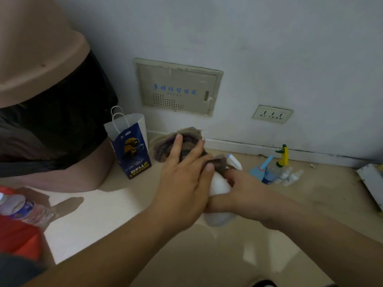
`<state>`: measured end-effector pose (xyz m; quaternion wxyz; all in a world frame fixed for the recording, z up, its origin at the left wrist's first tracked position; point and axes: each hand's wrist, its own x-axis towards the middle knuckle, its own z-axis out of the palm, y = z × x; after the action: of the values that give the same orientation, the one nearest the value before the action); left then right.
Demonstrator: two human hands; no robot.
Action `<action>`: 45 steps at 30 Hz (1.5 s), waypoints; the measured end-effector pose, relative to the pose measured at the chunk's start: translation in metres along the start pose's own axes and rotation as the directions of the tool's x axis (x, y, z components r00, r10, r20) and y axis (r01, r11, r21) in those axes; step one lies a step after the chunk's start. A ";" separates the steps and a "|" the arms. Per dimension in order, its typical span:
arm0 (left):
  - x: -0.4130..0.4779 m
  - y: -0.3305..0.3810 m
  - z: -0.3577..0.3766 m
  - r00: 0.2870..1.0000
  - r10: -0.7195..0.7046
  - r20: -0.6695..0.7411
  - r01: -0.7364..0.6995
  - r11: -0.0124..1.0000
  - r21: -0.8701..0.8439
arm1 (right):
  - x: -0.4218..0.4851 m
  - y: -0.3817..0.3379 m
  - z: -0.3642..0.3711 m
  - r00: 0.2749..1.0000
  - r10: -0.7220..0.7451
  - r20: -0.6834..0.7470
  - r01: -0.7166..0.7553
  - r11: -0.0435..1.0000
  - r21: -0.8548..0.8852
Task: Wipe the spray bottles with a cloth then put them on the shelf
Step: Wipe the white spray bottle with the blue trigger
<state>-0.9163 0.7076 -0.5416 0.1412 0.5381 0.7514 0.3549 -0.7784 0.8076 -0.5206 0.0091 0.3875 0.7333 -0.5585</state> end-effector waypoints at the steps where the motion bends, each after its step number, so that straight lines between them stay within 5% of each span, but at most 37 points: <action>1: -0.007 0.006 0.005 1.000 0.002 0.029 0.001 0.995 -0.096 | -0.001 -0.002 -0.001 1.000 -0.025 -0.019 0.025 1.000 -0.009; 6: -0.009 0.010 0.005 0.971 0.199 0.134 -0.172 0.966 -0.191 | -0.003 -0.010 -0.012 0.995 -0.052 -0.086 0.039 0.989 -0.141; 9: 0.008 -0.004 -0.004 0.997 0.038 -0.070 -0.049 0.986 -0.156 | 0.001 -0.014 -0.008 0.983 -0.035 -0.178 0.020 0.996 -0.086; 11: 0.001 0.000 -0.002 0.992 -0.073 -0.099 0.039 0.949 -0.313 | 0.003 -0.011 -0.006 0.970 -0.046 -0.238 -0.010 0.973 -0.231; 13: -0.002 0.010 -0.012 0.950 -0.271 -0.157 0.159 0.851 -0.501 | 0.002 -0.010 -0.006 0.958 -0.055 -0.282 -0.058 0.925 -0.375; 17: 0.009 0.003 -0.040 0.675 -0.730 -0.111 0.420 0.503 -0.755 | -0.004 -0.011 -0.008 0.946 -0.074 -0.314 -0.072 0.900 -0.429; 20: 0.005 0.010 -0.034 0.596 -0.797 0.100 0.528 0.294 -0.797 | -0.006 -0.014 -0.007 0.934 -0.120 -0.336 -0.065 0.869 -0.491; 23: 0.000 0.022 -0.023 0.608 -0.768 0.201 0.568 0.244 -0.786 | -0.008 -0.015 -0.003 0.918 -0.184 -0.351 -0.047 0.830 -0.556; 29: 0.002 0.023 -0.014 0.729 -0.581 0.362 0.580 0.244 -0.777 | -0.004 -0.011 0.002 0.889 -0.245 -0.386 0.005 0.849 -0.529; 33: -0.002 0.017 -0.012 0.809 -0.408 0.423 0.549 0.270 -0.791 | -0.005 -0.009 0.009 0.929 -0.251 -0.272 0.114 0.893 -0.435; 37: -0.001 0.020 -0.015 0.828 -0.469 0.307 0.490 0.338 -0.803 | -0.003 -0.009 0.002 0.996 -0.084 -0.038 0.081 0.994 -0.069; 41: 0.003 0.014 -0.022 0.814 -0.532 0.233 0.500 0.438 -0.747 | -0.003 -0.008 -0.023 0.973 -0.056 0.222 0.021 0.987 0.156; 45: 0.003 0.005 -0.022 0.829 -0.534 0.163 0.478 0.528 -0.702 | -0.005 -0.002 -0.022 0.981 -0.074 0.180 0.039 0.980 0.194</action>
<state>-0.9274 0.7030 -0.5219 0.4087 0.1842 0.6788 0.5816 -0.7669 0.8231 -0.5090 0.0250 0.3116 0.6836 -0.6596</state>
